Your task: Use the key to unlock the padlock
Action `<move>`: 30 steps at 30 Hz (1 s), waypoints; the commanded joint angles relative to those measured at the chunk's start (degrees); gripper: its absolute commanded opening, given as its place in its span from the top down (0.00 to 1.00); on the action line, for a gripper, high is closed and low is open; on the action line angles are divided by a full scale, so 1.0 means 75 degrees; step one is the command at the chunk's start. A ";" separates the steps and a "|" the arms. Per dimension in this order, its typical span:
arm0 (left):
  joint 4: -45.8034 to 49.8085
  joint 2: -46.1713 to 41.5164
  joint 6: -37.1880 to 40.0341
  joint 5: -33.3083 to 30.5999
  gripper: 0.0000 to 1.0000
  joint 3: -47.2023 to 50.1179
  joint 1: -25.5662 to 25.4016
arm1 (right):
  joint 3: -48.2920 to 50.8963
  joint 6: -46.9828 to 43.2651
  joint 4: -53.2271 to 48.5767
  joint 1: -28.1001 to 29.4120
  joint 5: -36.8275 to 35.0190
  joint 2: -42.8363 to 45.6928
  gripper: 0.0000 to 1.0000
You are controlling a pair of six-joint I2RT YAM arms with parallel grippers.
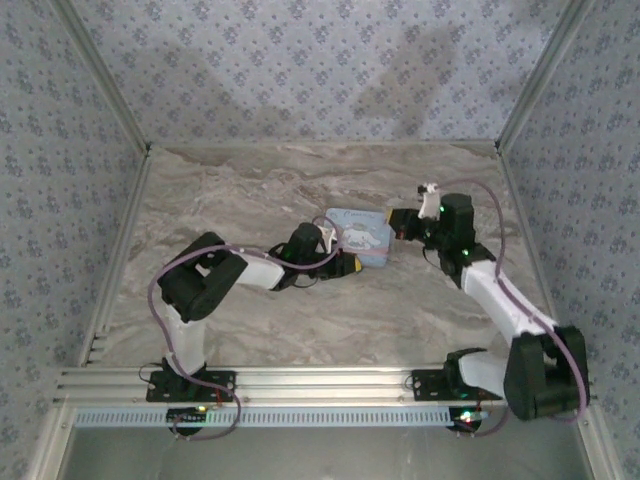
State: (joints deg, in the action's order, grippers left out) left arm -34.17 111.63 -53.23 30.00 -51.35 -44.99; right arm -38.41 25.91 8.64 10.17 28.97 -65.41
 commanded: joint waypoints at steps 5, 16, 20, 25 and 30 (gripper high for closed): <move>0.0356 -0.0353 -0.0769 0.0380 0.90 -0.0295 0.0115 | 0.1757 0.1786 0.0910 -0.0139 0.1258 0.2120 1.00; 0.0078 -0.0403 -0.1222 0.0567 0.90 -0.0587 0.0199 | 0.4250 0.3877 0.2574 0.0753 -0.0102 0.3217 1.00; -0.0011 -0.0467 -0.1315 0.0582 0.90 -0.0594 0.0222 | 0.4623 0.4192 0.2933 0.1511 -0.1152 0.3212 1.00; -0.0200 -0.0383 -0.1446 0.0649 0.90 -0.0606 0.0224 | 0.4779 0.4428 0.3314 0.2111 -0.1953 0.2716 1.00; -0.0471 -0.0377 -0.1554 0.0764 0.91 -0.0574 0.0233 | 0.4728 0.4520 0.3619 0.2081 -0.1930 0.2139 1.00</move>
State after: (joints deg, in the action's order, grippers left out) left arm -33.93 110.87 -63.72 32.99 -54.39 -43.48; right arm -3.07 58.22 32.25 25.54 17.08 -48.14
